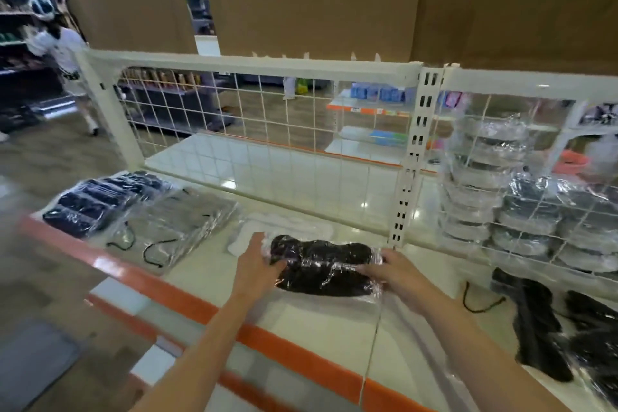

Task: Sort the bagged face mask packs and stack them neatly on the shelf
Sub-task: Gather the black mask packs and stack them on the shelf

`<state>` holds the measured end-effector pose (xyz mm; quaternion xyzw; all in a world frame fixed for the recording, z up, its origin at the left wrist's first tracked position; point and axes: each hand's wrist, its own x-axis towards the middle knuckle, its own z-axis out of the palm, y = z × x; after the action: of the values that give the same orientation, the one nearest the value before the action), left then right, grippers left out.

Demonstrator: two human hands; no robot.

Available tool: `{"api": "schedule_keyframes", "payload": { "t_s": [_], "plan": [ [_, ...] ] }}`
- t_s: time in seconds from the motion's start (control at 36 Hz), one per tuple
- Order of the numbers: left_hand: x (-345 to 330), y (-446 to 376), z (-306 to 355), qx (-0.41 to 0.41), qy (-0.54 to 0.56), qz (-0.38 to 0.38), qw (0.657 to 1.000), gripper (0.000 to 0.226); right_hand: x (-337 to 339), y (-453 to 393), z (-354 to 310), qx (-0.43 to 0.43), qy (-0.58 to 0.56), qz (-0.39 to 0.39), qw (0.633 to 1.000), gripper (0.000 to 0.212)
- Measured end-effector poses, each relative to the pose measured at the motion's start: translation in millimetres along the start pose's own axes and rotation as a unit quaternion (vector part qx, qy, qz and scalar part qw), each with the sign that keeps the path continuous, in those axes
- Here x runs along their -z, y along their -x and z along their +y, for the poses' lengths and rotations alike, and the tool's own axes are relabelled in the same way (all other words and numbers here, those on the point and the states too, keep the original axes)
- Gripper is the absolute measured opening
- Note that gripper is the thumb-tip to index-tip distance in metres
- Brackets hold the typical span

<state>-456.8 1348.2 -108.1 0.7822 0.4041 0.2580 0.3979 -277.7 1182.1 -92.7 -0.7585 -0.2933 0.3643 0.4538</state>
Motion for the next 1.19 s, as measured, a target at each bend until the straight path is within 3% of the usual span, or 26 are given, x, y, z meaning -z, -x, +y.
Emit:
{"api": "schedule_keyframes", "payload": {
  "t_s": [0.08,0.14,0.36,0.47,0.56,0.69,0.83,1.0,1.08,1.19],
  "plan": [
    [36.1,-6.2,-8.5,0.012,-0.021,0.026,0.999,0.062,-28.7,-14.1,-19.8,0.004,-0.034,-0.059,0.998,0.015],
    [60.8,-12.1,-18.9,0.025,-0.026,0.029,0.999,0.071,-48.6,-24.2,-33.5,0.007,-0.034,-0.087,0.996,0.020],
    [156.1,-26.9,-79.5,0.116,-0.103,0.049,0.987,0.073,-150.3,-74.9,-83.3,0.049,0.091,-0.171,0.980,0.028],
    [211.8,-51.1,-106.0,0.106,-0.126,0.089,0.982,0.073,-218.1,-103.5,-114.6,0.092,0.138,-0.162,0.973,0.035],
    [258.3,-81.6,-132.1,0.092,-0.154,0.139,0.974,0.053,-269.5,-124.1,-144.3,0.111,0.138,-0.136,0.975,0.028],
    [319.3,-134.4,-181.6,0.095,-0.188,0.241,0.947,0.043,-350.8,-160.8,-181.2,0.111,0.136,-0.097,0.980,0.020],
    [345.2,-155.4,-229.1,0.129,-0.228,0.170,0.950,0.040,-419.5,-184.5,-204.0,0.090,0.079,-0.099,0.988,0.029],
    [359.7,-175.7,-250.3,0.094,-0.242,0.194,0.946,0.044,-475.8,-210.6,-234.1,0.080,0.041,-0.118,0.989,0.018],
    [359.8,-184.7,-263.7,0.075,-0.260,0.144,0.952,0.046,-496.2,-226.2,-236.8,0.058,0.079,-0.100,0.990,0.024],
    [356.1,-193.9,-280.1,0.098,-0.278,0.063,0.954,0.047,-512.1,-241.8,-238.3,0.070,0.231,-0.109,0.964,0.020]
  ]
}}
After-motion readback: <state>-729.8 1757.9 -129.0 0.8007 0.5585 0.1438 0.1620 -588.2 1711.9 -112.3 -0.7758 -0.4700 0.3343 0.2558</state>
